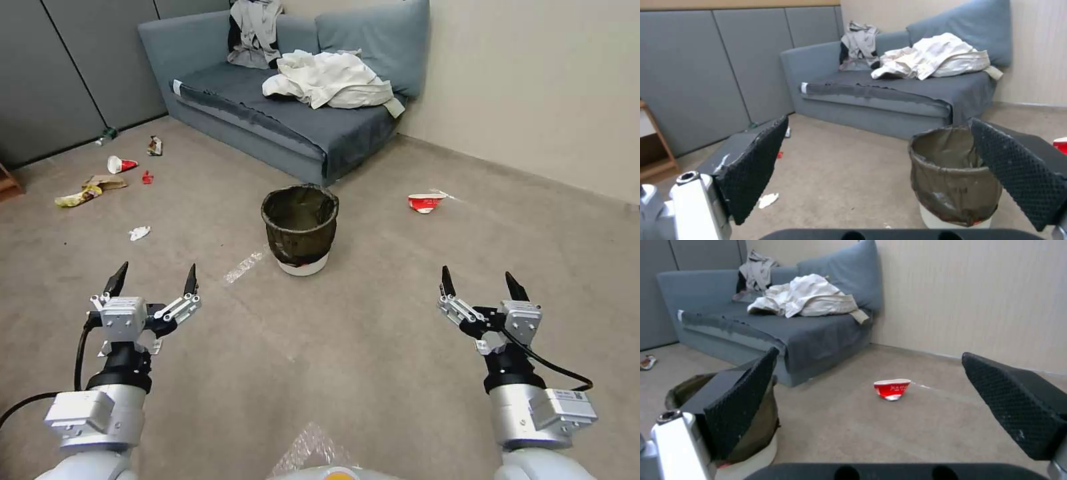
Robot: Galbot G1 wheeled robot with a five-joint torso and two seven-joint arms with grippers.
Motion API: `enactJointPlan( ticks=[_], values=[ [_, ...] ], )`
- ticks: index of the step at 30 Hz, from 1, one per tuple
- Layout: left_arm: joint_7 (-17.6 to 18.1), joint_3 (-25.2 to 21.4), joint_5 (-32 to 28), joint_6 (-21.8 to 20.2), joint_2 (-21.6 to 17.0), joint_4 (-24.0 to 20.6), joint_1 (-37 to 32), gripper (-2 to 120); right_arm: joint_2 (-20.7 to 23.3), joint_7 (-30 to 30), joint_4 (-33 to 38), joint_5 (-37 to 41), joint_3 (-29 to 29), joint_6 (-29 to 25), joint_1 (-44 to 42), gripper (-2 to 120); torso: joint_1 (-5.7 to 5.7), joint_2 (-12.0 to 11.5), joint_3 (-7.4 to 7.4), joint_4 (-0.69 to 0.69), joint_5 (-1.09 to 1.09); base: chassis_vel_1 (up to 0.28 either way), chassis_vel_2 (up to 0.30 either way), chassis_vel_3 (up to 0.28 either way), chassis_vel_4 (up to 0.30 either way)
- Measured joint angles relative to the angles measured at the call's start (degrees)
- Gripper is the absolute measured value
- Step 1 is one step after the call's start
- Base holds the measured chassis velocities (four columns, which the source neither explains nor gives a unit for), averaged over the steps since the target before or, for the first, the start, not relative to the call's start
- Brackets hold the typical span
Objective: Pick up the trash can from the floor.
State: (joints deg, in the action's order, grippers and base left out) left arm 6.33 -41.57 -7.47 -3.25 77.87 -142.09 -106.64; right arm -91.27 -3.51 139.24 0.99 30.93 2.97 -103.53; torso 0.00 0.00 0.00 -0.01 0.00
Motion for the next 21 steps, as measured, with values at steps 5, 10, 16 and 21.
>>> enactJointPlan(
  ticks=[5, 10, 16, 21],
  values=[
    [0.0, -0.3, -0.1, -0.1, 0.1, -0.4, -0.5, 100, 0.0, 0.0, -0.3, -0.1, -0.6, 0.0, 0.1, 100, 0.0, 0.0, 0.0, 0.02, 0.0, -0.127, 0.124, 0.128, -0.114],
    [0.1, -0.5, -0.1, -0.1, 0.3, -0.5, -0.5, 100, 0.0, 0.1, -0.6, -0.1, -0.7, 0.0, 0.2, 100, -0.01, 0.0, 0.0, 0.01, -0.01, -0.138, 0.127, 0.148, -0.122],
    [0.1, -0.6, -0.2, -0.2, 0.3, -0.5, -0.1, 100, 0.0, 0.1, -0.8, -0.1, -0.7, 0.0, 0.4, 100, 0.0, 0.0, 0.0, 0.0, 0.01, -0.13, 0.125, 0.134, -0.13],
    [0.1, -0.7, -0.3, -0.3, 0.3, -0.5, 0.0, 100, 0.0, 0.1, -0.9, -0.1, -0.7, 0.0, 0.5, 100, 0.0, 0.0, 0.0, 0.01, 0.01, -0.122, 0.141, 0.111, -0.135]
  ],
)
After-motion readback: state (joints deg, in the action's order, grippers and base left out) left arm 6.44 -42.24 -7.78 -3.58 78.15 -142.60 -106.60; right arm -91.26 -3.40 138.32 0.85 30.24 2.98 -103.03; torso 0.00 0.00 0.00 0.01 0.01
